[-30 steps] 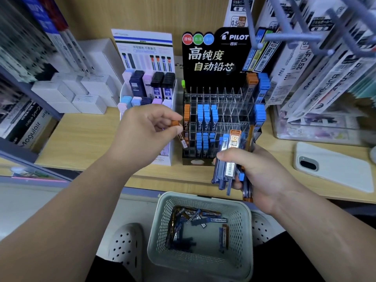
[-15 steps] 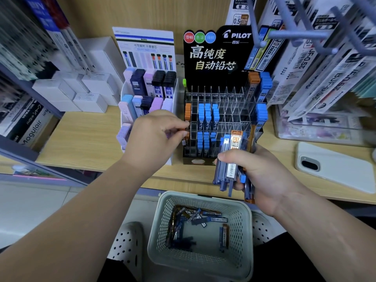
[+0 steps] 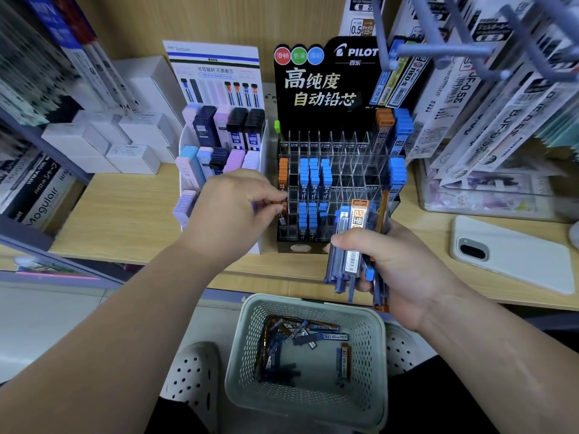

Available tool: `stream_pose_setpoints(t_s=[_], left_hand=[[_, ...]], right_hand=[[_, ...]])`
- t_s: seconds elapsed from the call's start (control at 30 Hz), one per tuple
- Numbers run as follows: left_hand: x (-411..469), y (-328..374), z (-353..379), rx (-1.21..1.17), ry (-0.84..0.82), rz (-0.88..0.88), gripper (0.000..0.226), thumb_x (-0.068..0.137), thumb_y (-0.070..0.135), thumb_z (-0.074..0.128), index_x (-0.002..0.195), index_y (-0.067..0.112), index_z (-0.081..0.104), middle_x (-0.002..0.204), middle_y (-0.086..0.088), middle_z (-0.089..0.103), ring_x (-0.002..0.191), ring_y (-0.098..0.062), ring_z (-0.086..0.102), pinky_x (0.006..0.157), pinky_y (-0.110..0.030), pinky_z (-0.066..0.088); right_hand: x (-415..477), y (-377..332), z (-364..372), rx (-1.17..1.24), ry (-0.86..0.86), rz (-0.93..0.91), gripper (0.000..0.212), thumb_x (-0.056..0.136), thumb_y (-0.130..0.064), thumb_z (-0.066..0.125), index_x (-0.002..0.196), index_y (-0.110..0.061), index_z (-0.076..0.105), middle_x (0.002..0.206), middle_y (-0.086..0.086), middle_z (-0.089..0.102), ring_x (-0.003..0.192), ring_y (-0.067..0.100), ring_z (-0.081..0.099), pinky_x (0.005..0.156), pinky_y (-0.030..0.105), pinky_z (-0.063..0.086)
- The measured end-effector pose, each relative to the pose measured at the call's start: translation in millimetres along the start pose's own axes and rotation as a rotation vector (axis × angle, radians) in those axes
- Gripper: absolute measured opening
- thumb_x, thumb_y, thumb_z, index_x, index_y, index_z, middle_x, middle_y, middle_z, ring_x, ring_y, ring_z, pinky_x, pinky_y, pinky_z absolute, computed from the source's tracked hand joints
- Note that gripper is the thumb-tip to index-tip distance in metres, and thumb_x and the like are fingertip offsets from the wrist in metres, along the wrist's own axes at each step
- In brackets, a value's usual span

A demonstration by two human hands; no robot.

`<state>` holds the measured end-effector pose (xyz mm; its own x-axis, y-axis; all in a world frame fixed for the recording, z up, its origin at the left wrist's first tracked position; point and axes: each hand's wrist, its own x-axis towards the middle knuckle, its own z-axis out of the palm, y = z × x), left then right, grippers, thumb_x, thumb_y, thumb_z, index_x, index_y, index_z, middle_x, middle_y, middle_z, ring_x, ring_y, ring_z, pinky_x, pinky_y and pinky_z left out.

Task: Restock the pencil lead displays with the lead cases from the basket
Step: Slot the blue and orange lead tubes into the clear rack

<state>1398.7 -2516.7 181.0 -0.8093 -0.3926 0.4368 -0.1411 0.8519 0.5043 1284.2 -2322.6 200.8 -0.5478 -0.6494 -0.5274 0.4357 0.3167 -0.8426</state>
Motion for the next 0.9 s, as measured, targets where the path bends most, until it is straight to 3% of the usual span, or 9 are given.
stream_pose_setpoints(t_s=[0.13, 0.3, 0.47, 0.6, 0.67, 0.8, 0.9], left_hand=[[-4.0, -2.2, 7.2, 0.120, -0.018, 0.058, 0.018, 0.077, 0.002, 0.079, 0.094, 0.010, 0.080, 0.084, -0.002, 0.072, 0.079, -0.018, 0.066, 0.077, -0.022, 0.049], [-4.5, 0.1, 13.3, 0.188, 0.018, 0.006, 0.018, 0.068, 0.005, 0.086, 0.083, 0.011, 0.078, 0.080, -0.002, 0.069, 0.078, -0.025, 0.064, 0.074, -0.036, 0.054], [-5.4, 2.9, 14.2, 0.238, -0.015, -0.042, 0.024, 0.063, 0.006, 0.088, 0.081, 0.012, 0.073, 0.077, -0.001, 0.065, 0.076, -0.025, 0.061, 0.070, -0.030, 0.048], [-2.6, 8.3, 9.2, 0.223, -0.002, -0.085, 0.033, 0.067, 0.016, 0.088, 0.096, 0.017, 0.071, 0.080, 0.005, 0.061, 0.074, -0.015, 0.051, 0.072, -0.026, 0.043], [-0.8, 19.4, 5.2, 0.114, 0.007, -0.127, 0.027, 0.077, 0.020, 0.083, 0.101, 0.019, 0.071, 0.080, 0.008, 0.062, 0.070, -0.010, 0.049, 0.069, -0.026, 0.046], [-0.8, 55.6, 5.5, -0.472, -0.118, -0.429, 0.010, 0.087, 0.032, 0.074, 0.096, 0.031, 0.075, 0.077, 0.007, 0.067, 0.065, -0.006, 0.057, 0.065, -0.021, 0.050], [-6.1, 69.7, 15.6, -0.645, -0.244, -0.526, 0.005, 0.086, 0.032, 0.075, 0.091, 0.032, 0.076, 0.079, 0.006, 0.068, 0.072, -0.011, 0.061, 0.066, -0.031, 0.054]], right_hand=[[1.2, 0.8, -0.1, -0.001, 0.005, 0.006, 0.046, 0.057, -0.025, 0.081, 0.098, -0.014, 0.064, 0.086, 0.015, 0.067, 0.057, 0.018, 0.049, 0.040, 0.024, 0.036], [1.3, 0.6, -0.1, -0.008, -0.012, 0.005, 0.043, 0.058, -0.026, 0.080, 0.096, -0.014, 0.065, 0.085, 0.014, 0.068, 0.056, 0.018, 0.050, 0.041, 0.024, 0.036], [1.7, 0.2, -0.9, -0.001, -0.026, -0.007, 0.036, 0.059, -0.024, 0.080, 0.091, -0.016, 0.064, 0.085, 0.014, 0.069, 0.057, 0.019, 0.050, 0.042, 0.025, 0.036], [2.0, 0.2, -1.5, -0.006, -0.024, 0.003, 0.036, 0.058, -0.023, 0.081, 0.089, -0.018, 0.064, 0.080, 0.011, 0.068, 0.061, 0.022, 0.050, 0.041, 0.024, 0.036], [2.8, 1.0, -1.7, -0.031, -0.020, 0.009, 0.038, 0.058, -0.024, 0.081, 0.091, -0.018, 0.064, 0.078, 0.008, 0.066, 0.067, 0.026, 0.049, 0.041, 0.024, 0.037], [4.2, 4.1, 0.9, -0.056, -0.066, 0.000, 0.048, 0.058, -0.023, 0.083, 0.101, -0.013, 0.066, 0.076, 0.012, 0.062, 0.073, 0.030, 0.045, 0.045, 0.026, 0.038], [5.0, 6.4, 3.3, -0.074, -0.084, -0.014, 0.054, 0.059, -0.024, 0.081, 0.111, -0.010, 0.070, 0.100, 0.026, 0.069, 0.080, 0.028, 0.051, 0.052, 0.031, 0.040]])
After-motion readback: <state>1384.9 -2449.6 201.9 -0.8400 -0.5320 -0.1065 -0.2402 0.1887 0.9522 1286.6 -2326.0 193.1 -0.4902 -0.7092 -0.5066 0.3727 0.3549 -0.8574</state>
